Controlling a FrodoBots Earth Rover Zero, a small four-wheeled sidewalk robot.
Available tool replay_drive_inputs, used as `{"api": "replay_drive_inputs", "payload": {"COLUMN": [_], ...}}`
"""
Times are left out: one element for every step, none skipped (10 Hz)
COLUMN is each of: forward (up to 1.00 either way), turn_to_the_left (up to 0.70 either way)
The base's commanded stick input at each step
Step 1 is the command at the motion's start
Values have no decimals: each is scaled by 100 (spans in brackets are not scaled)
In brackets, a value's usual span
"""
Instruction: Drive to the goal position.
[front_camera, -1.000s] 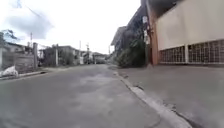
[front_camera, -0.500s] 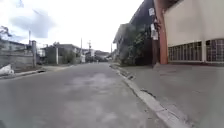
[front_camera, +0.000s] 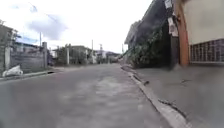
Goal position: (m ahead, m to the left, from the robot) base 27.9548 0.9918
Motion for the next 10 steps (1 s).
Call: {"api": "replay_drive_inputs", "payload": {"forward": [100,100,100,100,100,100,100,100,100,100], "turn_to_the_left": [6,6,6,-34,-34,6,6,6,6,6]}}
